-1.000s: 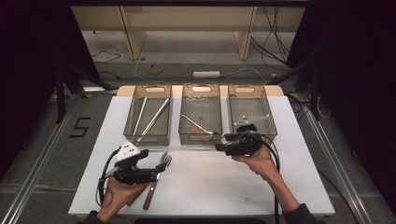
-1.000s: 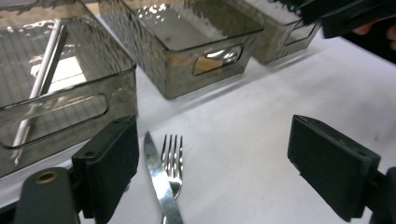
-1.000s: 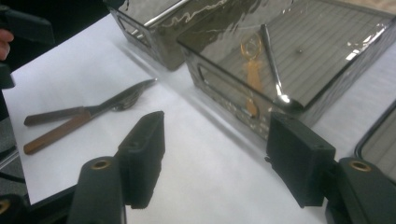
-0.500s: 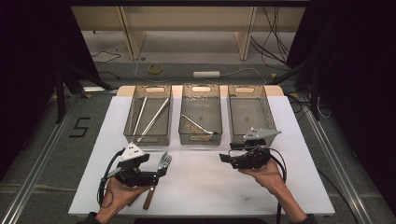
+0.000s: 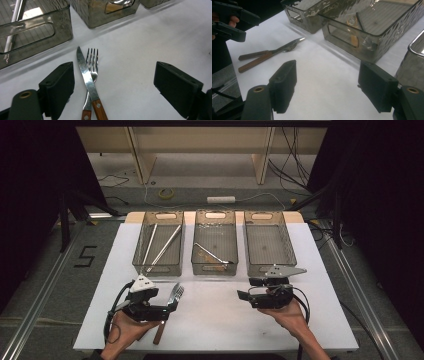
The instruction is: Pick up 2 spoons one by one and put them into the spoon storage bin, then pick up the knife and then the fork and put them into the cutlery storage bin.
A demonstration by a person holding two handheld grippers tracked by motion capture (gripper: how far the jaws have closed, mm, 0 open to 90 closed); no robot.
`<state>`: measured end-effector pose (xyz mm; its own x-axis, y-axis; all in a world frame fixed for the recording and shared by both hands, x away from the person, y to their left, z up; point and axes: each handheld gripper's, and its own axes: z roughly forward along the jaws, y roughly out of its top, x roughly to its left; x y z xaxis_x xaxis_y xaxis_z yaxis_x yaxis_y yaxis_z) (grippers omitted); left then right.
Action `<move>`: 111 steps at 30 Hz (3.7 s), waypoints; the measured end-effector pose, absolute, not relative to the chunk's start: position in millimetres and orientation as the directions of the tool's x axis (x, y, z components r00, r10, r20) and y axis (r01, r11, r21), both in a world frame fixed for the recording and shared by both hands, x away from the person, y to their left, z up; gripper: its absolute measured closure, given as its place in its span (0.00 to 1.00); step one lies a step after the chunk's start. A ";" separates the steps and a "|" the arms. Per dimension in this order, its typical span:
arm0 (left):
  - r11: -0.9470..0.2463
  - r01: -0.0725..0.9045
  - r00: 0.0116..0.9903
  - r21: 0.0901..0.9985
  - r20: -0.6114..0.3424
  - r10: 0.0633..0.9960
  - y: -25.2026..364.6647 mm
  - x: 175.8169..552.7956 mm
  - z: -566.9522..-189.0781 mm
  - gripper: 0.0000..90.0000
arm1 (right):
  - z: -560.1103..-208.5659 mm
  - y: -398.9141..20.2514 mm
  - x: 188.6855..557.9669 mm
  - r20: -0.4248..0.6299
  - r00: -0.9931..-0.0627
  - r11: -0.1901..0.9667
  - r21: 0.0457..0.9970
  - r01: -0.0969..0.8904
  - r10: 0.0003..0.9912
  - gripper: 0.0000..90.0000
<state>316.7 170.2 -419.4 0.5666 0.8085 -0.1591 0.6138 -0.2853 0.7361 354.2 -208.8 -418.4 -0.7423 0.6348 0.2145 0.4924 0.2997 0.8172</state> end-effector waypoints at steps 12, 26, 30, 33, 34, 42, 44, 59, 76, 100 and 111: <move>-0.321 0.647 0.564 0.692 -0.152 0.811 171.3 318.5 -422.5 0.18 | -424.5 -217.9 344.8 0.227 -0.736 0.283 0.820 0.498 0.637 0.33; -0.372 0.691 0.571 0.619 -0.153 0.807 171.6 316.6 -431.4 0.19 | -426.7 -221.0 336.6 0.229 -0.735 0.286 0.816 0.503 0.639 0.31; -0.382 0.698 0.573 0.605 -0.152 0.805 172.4 315.9 -433.1 0.19 | -426.4 -222.4 334.0 0.232 -0.731 0.276 0.820 0.502 0.641 0.31; -0.389 0.704 0.573 0.594 -0.151 0.806 172.8 315.0 -434.0 0.20 | -426.5 -223.4 331.6 0.232 -0.729 0.273 0.821 0.502 0.644 0.30; -0.389 0.706 0.570 0.591 -0.149 0.808 172.5 314.6 -434.7 0.20 | -426.6 -223.8 331.0 0.231 -0.729 0.271 0.822 0.500 0.644 0.30; -0.424 0.725 0.571 0.544 -0.130 0.810 171.0 311.6 -439.6 0.25 | -427.1 -226.0 326.9 0.232 -0.729 0.273 0.820 0.502 0.644 0.30; -0.428 0.730 0.572 0.533 -0.134 0.809 171.4 311.2 -441.1 0.26 | -427.4 -226.2 326.1 0.234 -0.730 0.275 0.819 0.504 0.643 0.30; -0.497 0.736 0.600 0.460 -0.103 0.793 171.0 301.7 -449.9 0.49 | -428.4 -222.2 321.2 0.228 -0.739 0.297 0.810 0.505 0.634 0.30; -0.562 0.743 0.622 0.362 -0.066 0.780 164.6 301.0 -464.4 0.66 | -429.3 -220.6 320.2 0.229 -0.751 0.309 0.808 0.501 0.619 0.31; -0.529 0.777 0.583 0.342 -0.073 0.809 163.8 304.6 -466.5 0.75 | -428.7 -219.1 319.7 0.225 -0.759 0.311 0.813 0.491 0.610 0.32; -0.512 0.788 0.566 0.341 -0.079 0.820 166.2 306.4 -466.4 0.83 | -429.0 -218.9 319.9 0.228 -0.760 0.310 0.813 0.493 0.609 0.33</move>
